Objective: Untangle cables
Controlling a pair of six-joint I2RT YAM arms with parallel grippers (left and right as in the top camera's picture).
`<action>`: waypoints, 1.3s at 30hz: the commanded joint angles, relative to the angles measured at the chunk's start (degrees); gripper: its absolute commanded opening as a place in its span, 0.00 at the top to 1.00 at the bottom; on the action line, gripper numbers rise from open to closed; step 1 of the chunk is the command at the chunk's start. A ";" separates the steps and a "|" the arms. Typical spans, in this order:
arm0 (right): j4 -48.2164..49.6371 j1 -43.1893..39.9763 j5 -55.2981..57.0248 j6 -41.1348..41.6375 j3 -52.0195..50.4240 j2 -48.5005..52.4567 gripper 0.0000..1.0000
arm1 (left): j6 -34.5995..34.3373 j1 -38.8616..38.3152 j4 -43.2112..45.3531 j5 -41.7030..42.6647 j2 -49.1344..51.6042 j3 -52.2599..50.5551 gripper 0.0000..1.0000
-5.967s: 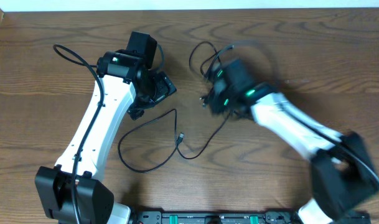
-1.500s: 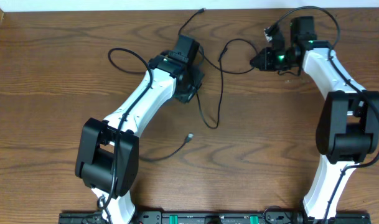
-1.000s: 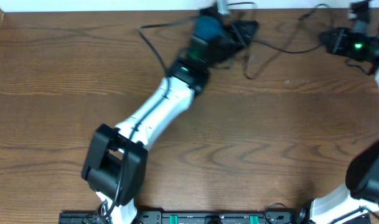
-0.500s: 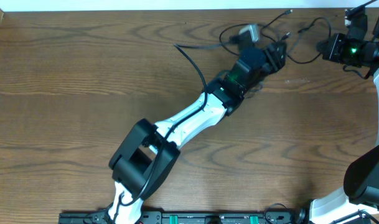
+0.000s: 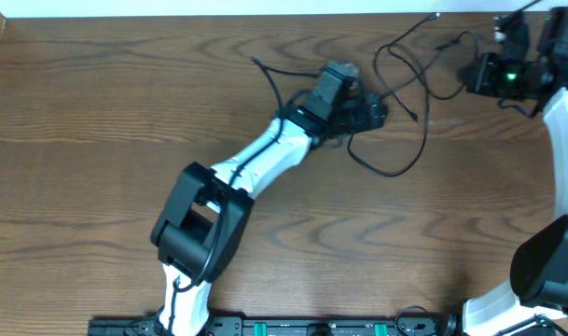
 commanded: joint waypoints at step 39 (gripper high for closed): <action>27.91 13.68 23.28 -15.93 -21.90 8.33 0.01 | 10.40 18.80 -34.71 3.63 -5.07 0.52 0.06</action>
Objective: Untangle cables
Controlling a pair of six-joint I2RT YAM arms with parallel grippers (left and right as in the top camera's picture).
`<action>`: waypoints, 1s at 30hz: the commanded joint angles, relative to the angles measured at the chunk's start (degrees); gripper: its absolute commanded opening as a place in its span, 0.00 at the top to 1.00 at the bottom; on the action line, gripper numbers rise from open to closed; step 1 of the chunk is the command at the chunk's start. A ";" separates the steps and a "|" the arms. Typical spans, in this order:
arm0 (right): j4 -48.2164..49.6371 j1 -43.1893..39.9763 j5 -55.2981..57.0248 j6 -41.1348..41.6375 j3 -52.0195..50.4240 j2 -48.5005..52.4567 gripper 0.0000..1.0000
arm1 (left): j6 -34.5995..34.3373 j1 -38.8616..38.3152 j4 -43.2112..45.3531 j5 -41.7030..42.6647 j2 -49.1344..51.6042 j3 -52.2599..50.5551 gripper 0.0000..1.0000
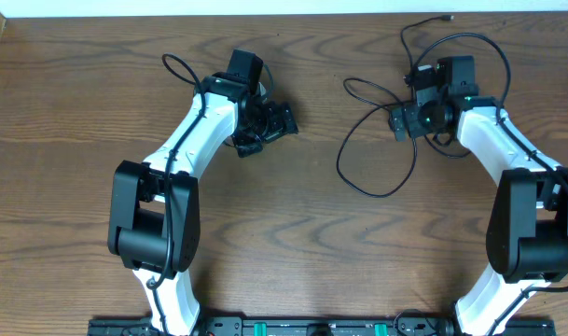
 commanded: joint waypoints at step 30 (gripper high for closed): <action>13.64 -1.27 -2.43 -8.92 -1.75 15.06 0.39 | 0.74 0.17 -0.44 0.70 -1.03 0.55 0.06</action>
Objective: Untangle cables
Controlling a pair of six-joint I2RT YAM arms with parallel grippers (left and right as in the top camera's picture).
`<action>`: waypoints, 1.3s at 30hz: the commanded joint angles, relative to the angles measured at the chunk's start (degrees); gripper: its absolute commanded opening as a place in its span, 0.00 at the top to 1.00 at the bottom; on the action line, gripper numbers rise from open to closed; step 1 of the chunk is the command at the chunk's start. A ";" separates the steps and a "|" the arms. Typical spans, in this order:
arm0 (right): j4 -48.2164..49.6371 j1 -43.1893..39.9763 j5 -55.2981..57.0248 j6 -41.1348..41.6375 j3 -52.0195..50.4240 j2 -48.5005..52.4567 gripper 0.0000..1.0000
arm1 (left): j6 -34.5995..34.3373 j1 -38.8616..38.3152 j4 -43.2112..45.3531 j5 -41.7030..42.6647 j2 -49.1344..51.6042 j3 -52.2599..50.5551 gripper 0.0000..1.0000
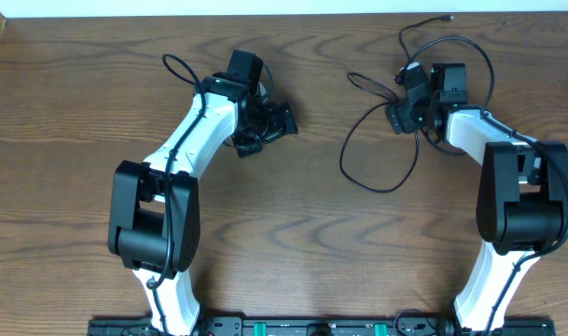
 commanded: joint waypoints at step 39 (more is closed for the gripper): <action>14.12 -15.45 3.23 17.90 33.07 23.71 0.42 | -4.87 0.11 -4.90 0.74 -1.03 0.55 0.06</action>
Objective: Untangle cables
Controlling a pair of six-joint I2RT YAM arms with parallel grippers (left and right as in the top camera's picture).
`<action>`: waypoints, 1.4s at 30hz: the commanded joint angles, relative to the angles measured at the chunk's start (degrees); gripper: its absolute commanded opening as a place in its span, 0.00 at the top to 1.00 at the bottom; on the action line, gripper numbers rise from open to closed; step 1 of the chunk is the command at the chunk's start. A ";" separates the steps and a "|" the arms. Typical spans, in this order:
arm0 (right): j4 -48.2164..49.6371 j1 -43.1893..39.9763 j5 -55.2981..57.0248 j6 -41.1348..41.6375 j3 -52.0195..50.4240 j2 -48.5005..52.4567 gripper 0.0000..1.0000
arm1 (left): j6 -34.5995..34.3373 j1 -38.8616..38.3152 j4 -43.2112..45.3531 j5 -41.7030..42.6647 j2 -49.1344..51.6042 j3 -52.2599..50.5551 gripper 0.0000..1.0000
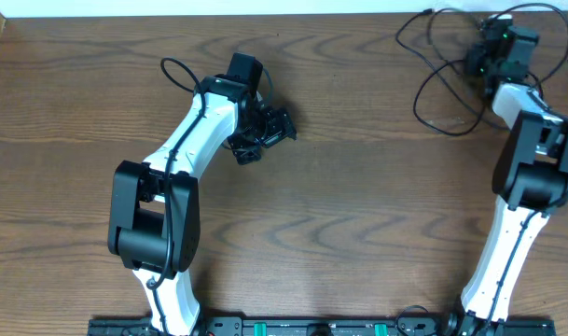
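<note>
One black cable (177, 71) lies as a small loop at the upper left and runs under my left arm. My left gripper (265, 138) rests on the table to the right of that loop. Its fingers look spread, with nothing visible between them. A second, longer black cable (431, 86) lies in loose loops at the upper right corner. My right gripper (477, 63) sits at the right edge of those loops and appears shut on a strand. The two cables lie far apart and do not touch.
The table's far edge (284, 15) runs close behind the right-hand cable, one end of which reaches it at the top right. Both arm bases stand along the near edge.
My right gripper has moved from right of centre to the upper right corner, and the long cable's loops have moved with it. The left arm and the small loop have stayed in place.
My left gripper was at the tangle in the middle, with my right gripper at the far right. The left gripper then stood at the upper left with a small loop beside it, and the right gripper was at the remaining cable. That cable now lies in the right corner.
</note>
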 commanded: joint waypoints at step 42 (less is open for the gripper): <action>-56.04 2.51 2.64 20.11 -23.78 -33.24 0.99 | -0.15 0.13 -0.87 0.48 -1.03 0.55 0.06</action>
